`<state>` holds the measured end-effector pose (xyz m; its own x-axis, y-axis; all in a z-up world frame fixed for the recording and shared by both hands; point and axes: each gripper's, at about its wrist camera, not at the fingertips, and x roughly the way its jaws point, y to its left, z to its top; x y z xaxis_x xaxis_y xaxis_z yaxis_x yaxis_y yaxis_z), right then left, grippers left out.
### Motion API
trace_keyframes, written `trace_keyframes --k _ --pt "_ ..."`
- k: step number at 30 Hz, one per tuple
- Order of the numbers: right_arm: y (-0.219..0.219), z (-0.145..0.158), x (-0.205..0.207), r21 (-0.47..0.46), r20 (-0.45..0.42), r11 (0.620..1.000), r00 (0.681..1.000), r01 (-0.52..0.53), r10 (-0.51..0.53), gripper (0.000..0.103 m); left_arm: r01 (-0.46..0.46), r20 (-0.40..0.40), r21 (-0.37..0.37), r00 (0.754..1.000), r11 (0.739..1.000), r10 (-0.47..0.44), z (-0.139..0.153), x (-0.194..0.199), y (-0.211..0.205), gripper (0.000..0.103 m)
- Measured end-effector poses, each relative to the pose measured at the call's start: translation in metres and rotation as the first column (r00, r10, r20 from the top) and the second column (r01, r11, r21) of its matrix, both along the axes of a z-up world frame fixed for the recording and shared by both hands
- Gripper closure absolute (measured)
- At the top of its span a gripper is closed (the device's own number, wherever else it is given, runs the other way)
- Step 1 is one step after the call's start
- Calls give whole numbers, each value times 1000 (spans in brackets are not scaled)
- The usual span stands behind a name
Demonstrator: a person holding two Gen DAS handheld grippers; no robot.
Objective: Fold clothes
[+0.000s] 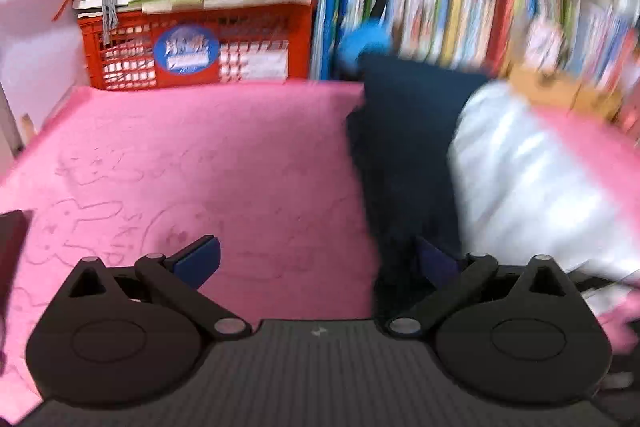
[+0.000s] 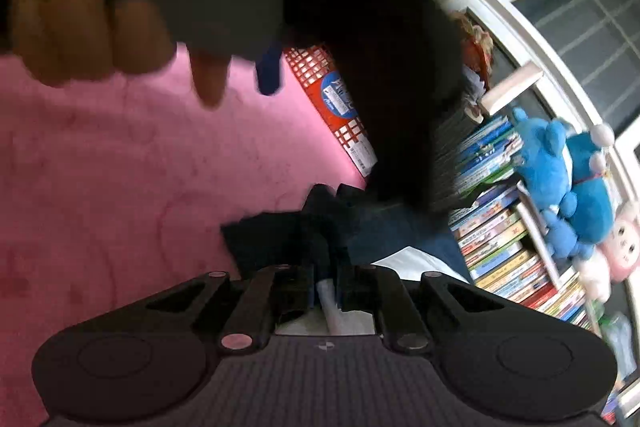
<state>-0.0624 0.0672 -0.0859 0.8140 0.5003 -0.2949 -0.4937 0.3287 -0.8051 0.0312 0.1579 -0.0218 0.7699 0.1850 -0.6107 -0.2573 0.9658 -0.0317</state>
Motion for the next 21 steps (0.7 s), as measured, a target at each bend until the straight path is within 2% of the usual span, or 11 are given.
trace_keyframes --k 1,2,3,4,5,7,12,15,16,18,21 --pt "-4 -1 -1 -13 14 1000 1000 2 -2 78 4 -2 3 1000 1000 -4 -4 0 -1 0" --pt "-9 -1 -2 -6 40 1000 999 16 -16 68 9 -1 10 1000 1000 -9 -6 -1 -3 0" --pt "-14 1 -2 9 54 1000 998 30 -31 55 13 0 18 1000 1000 -13 -9 -3 -4 0" --pt "-20 4 -3 23 69 999 997 44 -46 48 15 -3 32 1000 999 -15 -10 -3 -5 0" --pt "-25 7 -3 38 83 998 995 58 -61 33 16 -5 46 1000 999 -16 -12 -4 -7 0" --pt "-38 13 -1 64 95 994 991 87 -93 19 15 -7 41 1000 999 -14 -13 -5 -6 0" --pt "-75 17 13 89 62 974 975 210 -216 15 9 -13 12 1000 1000 -9 -16 -10 -3 0" --pt "-104 15 45 111 69 914 914 390 -399 15 12 -27 41 1000 999 -11 -17 -11 -9 0" --pt "-122 15 57 125 40 899 904 419 -426 13 35 -30 45 999 998 -33 -17 -11 -12 0" --pt "-139 16 69 142 4 884 893 444 -449 12 71 -33 62 997 996 -69 -18 -12 -19 0" --pt "-147 16 73 155 -27 880 893 448 -450 7 60 -30 96 998 994 -58 -18 -13 -27 0"
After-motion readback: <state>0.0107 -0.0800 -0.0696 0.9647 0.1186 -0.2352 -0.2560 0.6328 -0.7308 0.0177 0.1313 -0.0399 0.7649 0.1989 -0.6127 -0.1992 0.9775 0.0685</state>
